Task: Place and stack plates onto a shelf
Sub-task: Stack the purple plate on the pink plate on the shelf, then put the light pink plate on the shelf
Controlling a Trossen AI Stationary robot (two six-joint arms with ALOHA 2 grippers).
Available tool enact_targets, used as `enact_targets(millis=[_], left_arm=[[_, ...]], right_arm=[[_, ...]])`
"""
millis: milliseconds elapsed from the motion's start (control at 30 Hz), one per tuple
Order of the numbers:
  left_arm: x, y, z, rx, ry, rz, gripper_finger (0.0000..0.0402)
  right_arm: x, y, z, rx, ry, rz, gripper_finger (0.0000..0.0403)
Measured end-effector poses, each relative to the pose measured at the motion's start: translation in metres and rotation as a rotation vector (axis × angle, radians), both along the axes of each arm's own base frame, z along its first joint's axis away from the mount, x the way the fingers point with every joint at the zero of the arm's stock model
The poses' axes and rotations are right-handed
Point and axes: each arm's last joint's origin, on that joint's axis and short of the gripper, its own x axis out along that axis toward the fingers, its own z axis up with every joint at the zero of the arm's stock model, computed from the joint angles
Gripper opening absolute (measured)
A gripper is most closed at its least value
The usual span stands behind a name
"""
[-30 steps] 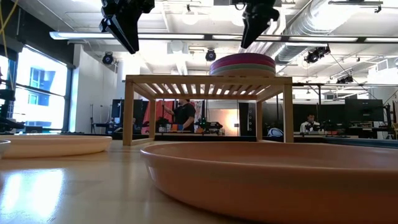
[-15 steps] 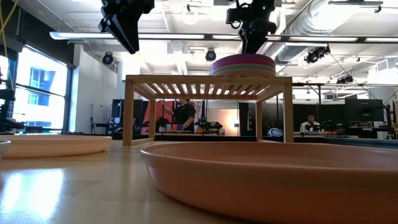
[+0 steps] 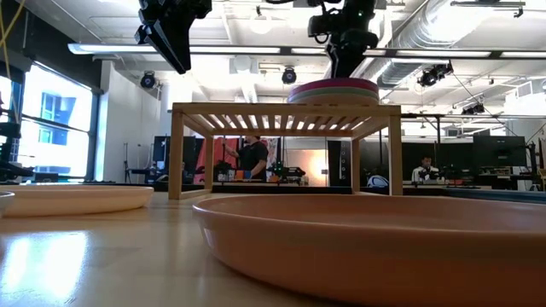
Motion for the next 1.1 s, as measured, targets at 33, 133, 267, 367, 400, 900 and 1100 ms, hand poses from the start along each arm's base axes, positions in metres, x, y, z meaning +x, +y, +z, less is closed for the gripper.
enact_targets(millis=[33,133,267,367,400,900,1100], left_arm=[[0.000,0.000,0.000,0.000,0.000,0.000,0.0096],[0.000,0.000,0.000,0.000,0.000,0.000,0.0096],[0.000,0.000,0.000,0.000,0.000,-0.001,0.0096],[0.000,0.000,0.000,0.000,0.001,-0.001,0.0096],[0.000,0.000,0.000,0.000,0.000,-0.001,0.0096],[-0.005,-0.019,-0.034,-0.245,0.069,0.086,0.0096],[-0.011,-0.033,-0.056,-0.310,0.091,0.240,0.0096]], right_arm=[[0.001,0.000,-0.001,0.001,0.002,0.000,0.0119],[0.002,-0.001,-0.003,-0.009,0.014,-0.003,0.0119],[0.001,0.000,0.003,-0.041,0.003,-0.009,0.0119],[0.001,0.001,0.015,-0.055,-0.035,-0.011,0.0119],[0.001,0.001,0.018,-0.059,-0.046,-0.011,0.0119],[-0.018,0.016,0.099,-0.029,-0.303,-0.142,0.0119],[-0.024,0.028,0.121,0.037,-0.427,-0.242,0.0119]])
